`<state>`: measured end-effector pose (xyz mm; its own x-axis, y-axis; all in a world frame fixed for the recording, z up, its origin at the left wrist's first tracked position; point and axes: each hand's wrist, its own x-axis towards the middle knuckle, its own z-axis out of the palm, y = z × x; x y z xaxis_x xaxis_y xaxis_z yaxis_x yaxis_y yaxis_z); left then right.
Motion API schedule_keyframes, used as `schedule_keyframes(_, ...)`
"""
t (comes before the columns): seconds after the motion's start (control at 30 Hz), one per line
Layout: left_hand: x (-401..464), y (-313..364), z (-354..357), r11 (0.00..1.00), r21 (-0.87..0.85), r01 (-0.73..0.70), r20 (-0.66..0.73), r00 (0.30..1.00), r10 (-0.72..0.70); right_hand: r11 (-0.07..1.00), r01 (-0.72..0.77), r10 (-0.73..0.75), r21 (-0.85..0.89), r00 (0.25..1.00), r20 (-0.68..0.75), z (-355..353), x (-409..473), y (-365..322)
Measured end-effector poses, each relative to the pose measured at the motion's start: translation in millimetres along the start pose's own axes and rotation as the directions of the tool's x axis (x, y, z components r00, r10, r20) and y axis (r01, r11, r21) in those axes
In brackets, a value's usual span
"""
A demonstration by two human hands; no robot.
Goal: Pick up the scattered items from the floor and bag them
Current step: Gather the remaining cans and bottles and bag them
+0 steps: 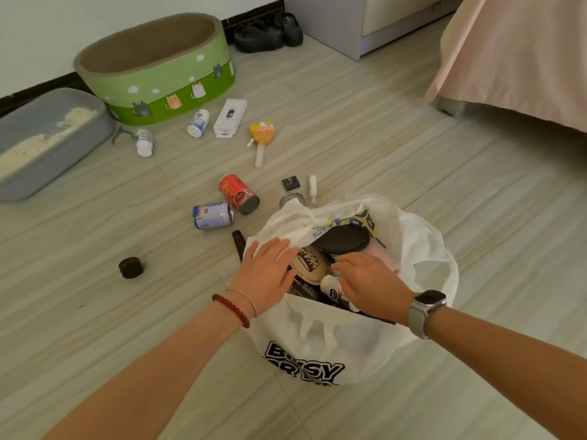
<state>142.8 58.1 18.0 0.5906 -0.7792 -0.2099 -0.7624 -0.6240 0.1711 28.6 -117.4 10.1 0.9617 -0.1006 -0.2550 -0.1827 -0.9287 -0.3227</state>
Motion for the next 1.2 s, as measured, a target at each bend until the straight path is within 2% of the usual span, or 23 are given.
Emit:
schedule_keyframes(0.1,-20,3,-35,0.999,0.053,0.007,0.091,0.996,-0.012,0.997,-0.069,0.071,-0.027,0.995,0.075,-36,-9,-27)
schedule_keyframes(0.17,-41,-2,-64,0.994,-0.021,0.106,0.128,0.987,-0.102,0.991,-0.136,0.134,0.009,0.988,0.079,-65,-19,-51)
schedule_keyframes(0.2,-56,-5,-80,0.976,-0.113,0.184,0.124,0.978,-0.17,0.981,-0.188,0.184,0.053,0.98,0.074,-80,-24,-66)
schedule_keyframes(0.27,-91,-8,-117,0.885,-0.304,0.352,0.146,0.936,-0.322,0.956,-0.266,0.258,0.125,0.963,0.081,-110,-37,-102)
schedule_keyframes(0.37,-147,-6,-183,0.709,-0.451,0.542,0.26,0.84,-0.477,0.896,-0.366,0.348,0.25,0.93,0.115,-166,-62,-168)
schedule_keyframes(0.43,-184,-5,-235,0.593,-0.533,0.604,0.306,0.791,-0.53,0.827,-0.437,0.4,0.354,0.899,0.177,-211,-79,-217)
schedule_keyframes(0.53,-236,-12,-321,0.438,-0.626,0.645,0.339,0.731,-0.592,0.797,-0.476,0.413,0.372,0.879,0.239,-278,-104,-288)
schedule_keyframes(0.6,-268,-20,-375,0.448,-0.634,0.63,0.309,0.738,-0.6,0.818,-0.458,0.392,0.348,0.887,0.245,-317,-116,-331)
schedule_keyframes(0.73,-317,-54,-452,0.61,-0.544,0.577,0.177,0.789,-0.588,0.872,-0.395,0.338,0.29,0.913,0.227,-376,-122,-398)
schedule_keyframes(0.8,-336,-77,-475,0.627,-0.497,0.6,0.175,0.777,-0.605,0.894,-0.362,0.31,0.264,0.926,0.216,-392,-118,-422)
schedule_keyframes(0.87,-352,-101,-489,0.614,-0.47,0.634,0.194,0.753,-0.629,0.897,-0.353,0.298,0.265,0.928,0.224,-401,-110,-440)
schedule_keyframes(1.03,-368,-158,-499,0.505,-0.469,0.725,0.256,0.659,-0.708,0.887,-0.386,0.309,0.253,0.904,0.295,-399,-72,-467)
schedule_keyframes(1.13,-357,-203,-503,0.457,-0.497,0.738,0.315,0.644,-0.697,0.862,-0.43,0.335,0.27,0.881,0.335,-390,-31,-484)
schedule_keyframes(1.2,-345,-243,-510,0.462,-0.49,0.739,0.336,0.65,-0.682,0.819,-0.488,0.369,0.3,0.85,0.376,-387,4,-500)
